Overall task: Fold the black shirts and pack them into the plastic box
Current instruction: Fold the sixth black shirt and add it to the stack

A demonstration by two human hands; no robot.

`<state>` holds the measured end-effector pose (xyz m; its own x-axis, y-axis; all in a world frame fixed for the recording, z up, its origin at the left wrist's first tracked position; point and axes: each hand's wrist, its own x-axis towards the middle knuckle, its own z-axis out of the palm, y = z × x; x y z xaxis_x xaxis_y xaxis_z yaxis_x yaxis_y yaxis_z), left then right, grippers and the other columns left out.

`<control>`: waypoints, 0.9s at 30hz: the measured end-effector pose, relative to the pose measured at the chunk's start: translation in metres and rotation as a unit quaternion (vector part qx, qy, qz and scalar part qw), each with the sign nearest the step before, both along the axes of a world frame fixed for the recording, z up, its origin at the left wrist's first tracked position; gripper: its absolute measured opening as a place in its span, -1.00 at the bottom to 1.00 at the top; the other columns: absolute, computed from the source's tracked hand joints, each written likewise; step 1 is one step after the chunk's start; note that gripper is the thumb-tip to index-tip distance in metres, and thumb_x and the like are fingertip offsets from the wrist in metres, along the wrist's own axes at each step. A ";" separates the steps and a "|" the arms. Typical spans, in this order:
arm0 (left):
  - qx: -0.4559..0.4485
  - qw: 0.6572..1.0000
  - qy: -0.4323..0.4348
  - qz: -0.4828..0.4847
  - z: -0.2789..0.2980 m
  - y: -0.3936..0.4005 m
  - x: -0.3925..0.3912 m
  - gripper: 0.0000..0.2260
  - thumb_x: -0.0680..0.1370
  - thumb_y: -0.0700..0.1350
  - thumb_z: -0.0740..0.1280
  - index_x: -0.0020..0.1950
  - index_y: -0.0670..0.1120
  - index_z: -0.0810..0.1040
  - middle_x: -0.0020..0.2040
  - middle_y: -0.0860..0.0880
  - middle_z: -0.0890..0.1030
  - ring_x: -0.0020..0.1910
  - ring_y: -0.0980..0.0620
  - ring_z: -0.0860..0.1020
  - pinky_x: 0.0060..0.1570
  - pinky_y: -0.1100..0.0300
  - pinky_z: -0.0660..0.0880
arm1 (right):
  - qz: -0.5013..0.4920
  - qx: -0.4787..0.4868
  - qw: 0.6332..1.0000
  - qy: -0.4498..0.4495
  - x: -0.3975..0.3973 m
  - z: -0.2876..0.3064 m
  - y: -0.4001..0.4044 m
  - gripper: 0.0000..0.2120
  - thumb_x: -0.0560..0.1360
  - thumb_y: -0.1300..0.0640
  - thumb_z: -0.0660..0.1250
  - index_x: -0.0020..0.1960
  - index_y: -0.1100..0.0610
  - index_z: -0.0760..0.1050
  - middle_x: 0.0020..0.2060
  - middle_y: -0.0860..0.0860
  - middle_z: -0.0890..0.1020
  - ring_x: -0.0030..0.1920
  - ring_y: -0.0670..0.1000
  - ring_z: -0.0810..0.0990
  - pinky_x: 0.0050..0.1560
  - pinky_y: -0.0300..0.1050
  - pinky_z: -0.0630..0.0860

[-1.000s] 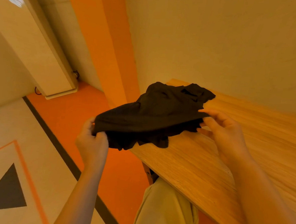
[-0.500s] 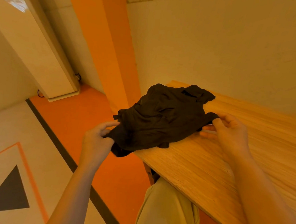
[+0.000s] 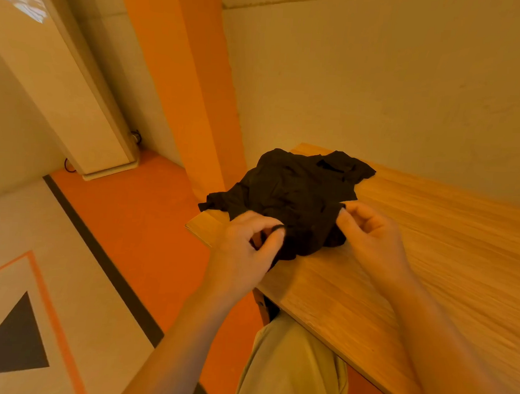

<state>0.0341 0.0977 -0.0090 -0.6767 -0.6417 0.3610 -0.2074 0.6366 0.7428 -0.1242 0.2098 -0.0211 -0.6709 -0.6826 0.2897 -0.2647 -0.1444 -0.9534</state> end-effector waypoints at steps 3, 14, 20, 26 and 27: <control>-0.053 0.996 -0.044 -0.062 -0.006 0.001 -0.013 -0.93 0.49 -0.02 0.43 -0.05 0.09 0.69 0.29 0.19 0.43 0.25 0.18 0.36 0.20 0.33 0.24 | 0.036 -0.002 0.999 0.032 0.006 -0.005 -0.004 -0.83 0.57 0.19 0.26 -0.08 0.01 0.60 -0.20 0.14 0.64 -0.14 0.17 0.61 -0.16 0.06 0.53; 0.004 0.997 0.075 0.002 -0.013 0.004 -0.014 -0.84 0.49 0.13 0.29 -0.05 0.18 0.65 0.00 0.26 0.63 0.03 0.24 0.59 0.15 -0.17 0.46 | -0.080 -0.018 0.983 0.163 -0.001 -0.005 0.000 -0.77 0.50 0.25 0.35 0.07 -0.03 0.55 -0.07 -0.23 0.59 -0.05 -0.29 0.56 -0.06 -0.47 0.46; -0.002 0.984 0.167 0.062 -0.001 0.000 0.000 -0.79 0.53 -0.13 0.39 -0.01 0.22 0.60 -0.01 0.33 0.63 0.09 0.31 0.56 0.13 0.32 0.48 | -0.101 0.041 0.955 0.277 -0.008 -0.015 -0.002 -0.77 0.50 0.25 0.36 0.13 0.07 0.57 -0.06 -0.13 0.55 -0.04 -0.21 0.53 -0.05 -0.46 0.45; 0.012 0.972 0.226 0.069 0.011 -0.006 0.010 -0.71 0.54 -0.27 0.34 -0.05 0.16 0.59 -0.10 0.39 0.61 0.00 0.35 0.56 -0.03 0.46 0.42 | -0.082 0.070 0.979 0.175 -0.013 -0.015 -0.001 -0.80 0.46 0.16 0.41 0.05 -0.04 0.55 -0.05 -0.15 0.56 -0.04 -0.18 0.55 -0.05 -0.32 0.52; 0.015 0.974 0.217 0.059 0.012 -0.006 0.011 -0.72 0.54 -0.27 0.34 -0.05 0.16 0.59 -0.09 0.40 0.61 0.01 0.35 0.56 -0.02 0.46 0.42 | -0.052 0.067 0.985 0.147 -0.007 -0.012 -0.001 -0.73 0.43 0.07 0.44 0.12 -0.06 0.54 -0.02 -0.15 0.56 -0.01 -0.18 0.55 -0.04 -0.28 0.53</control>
